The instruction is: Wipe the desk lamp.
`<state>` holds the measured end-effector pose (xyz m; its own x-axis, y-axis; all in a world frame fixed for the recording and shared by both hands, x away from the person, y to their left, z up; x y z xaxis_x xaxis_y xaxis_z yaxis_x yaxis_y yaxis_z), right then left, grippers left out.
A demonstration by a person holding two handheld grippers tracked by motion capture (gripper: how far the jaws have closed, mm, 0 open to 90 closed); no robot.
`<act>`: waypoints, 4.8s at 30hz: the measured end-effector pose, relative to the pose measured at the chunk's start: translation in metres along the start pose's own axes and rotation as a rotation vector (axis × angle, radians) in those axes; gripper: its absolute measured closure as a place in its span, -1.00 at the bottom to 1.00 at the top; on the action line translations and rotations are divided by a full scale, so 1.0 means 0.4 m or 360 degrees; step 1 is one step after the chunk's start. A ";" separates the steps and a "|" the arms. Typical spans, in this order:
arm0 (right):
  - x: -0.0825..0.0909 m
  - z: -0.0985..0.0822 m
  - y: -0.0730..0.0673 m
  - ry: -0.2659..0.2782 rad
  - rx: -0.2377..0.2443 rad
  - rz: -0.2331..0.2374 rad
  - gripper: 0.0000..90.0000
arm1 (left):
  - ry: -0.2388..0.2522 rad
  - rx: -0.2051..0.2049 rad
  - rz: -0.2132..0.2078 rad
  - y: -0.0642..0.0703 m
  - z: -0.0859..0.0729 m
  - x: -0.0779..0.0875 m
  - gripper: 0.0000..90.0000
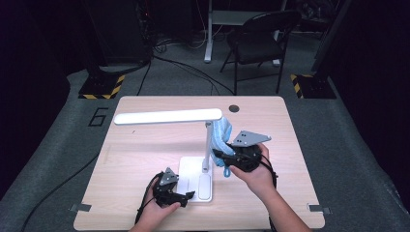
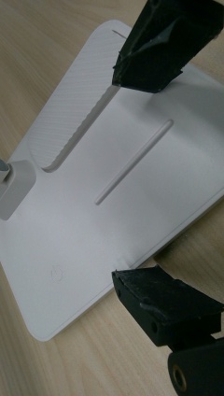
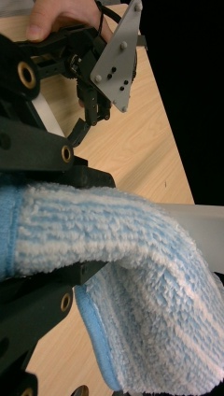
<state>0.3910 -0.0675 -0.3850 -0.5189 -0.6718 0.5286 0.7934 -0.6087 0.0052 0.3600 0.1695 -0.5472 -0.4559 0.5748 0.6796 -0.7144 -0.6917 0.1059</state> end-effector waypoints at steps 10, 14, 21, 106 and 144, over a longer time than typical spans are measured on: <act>-0.013 -0.047 0.014 0.0013 -0.0067 -0.0028 0.45 | -0.0016 0.0020 -0.0020 -0.002 0.000 0.000 -0.85; -0.023 -0.072 0.017 0.0000 -0.0100 -0.0028 0.45 | -0.0020 0.0021 -0.0024 -0.002 0.000 0.000 -0.86; -0.042 -0.121 0.018 -0.0030 -0.0146 -0.0054 0.45 | -0.0008 0.0023 -0.0015 -0.002 0.000 -0.001 -0.86; -0.177 -0.324 -0.065 -0.0292 -0.0353 -0.0078 0.45 | 0.0000 0.0050 -0.0018 -0.002 0.000 -0.004 -0.86; -0.139 -0.344 -0.112 -0.0315 -0.0270 0.0044 0.40 | -0.0011 0.0056 -0.0025 -0.003 0.000 -0.004 -0.86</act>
<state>0.3407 -0.0609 -0.5314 -0.4122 -0.6034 0.6826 0.7329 -0.6647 -0.1449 0.3615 0.1695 -0.5483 -0.4408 0.5828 0.6827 -0.7025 -0.6974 0.1419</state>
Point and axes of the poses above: each handheld gripper's, and its own axes: x roughly backward along the jaws, z roughly out of its top, y roughly to its right, the point moved 3 cm from there along -x, roughly forward along the jaws, and after that the axes turned 5 degrees about -y, right-handed, at the moved point
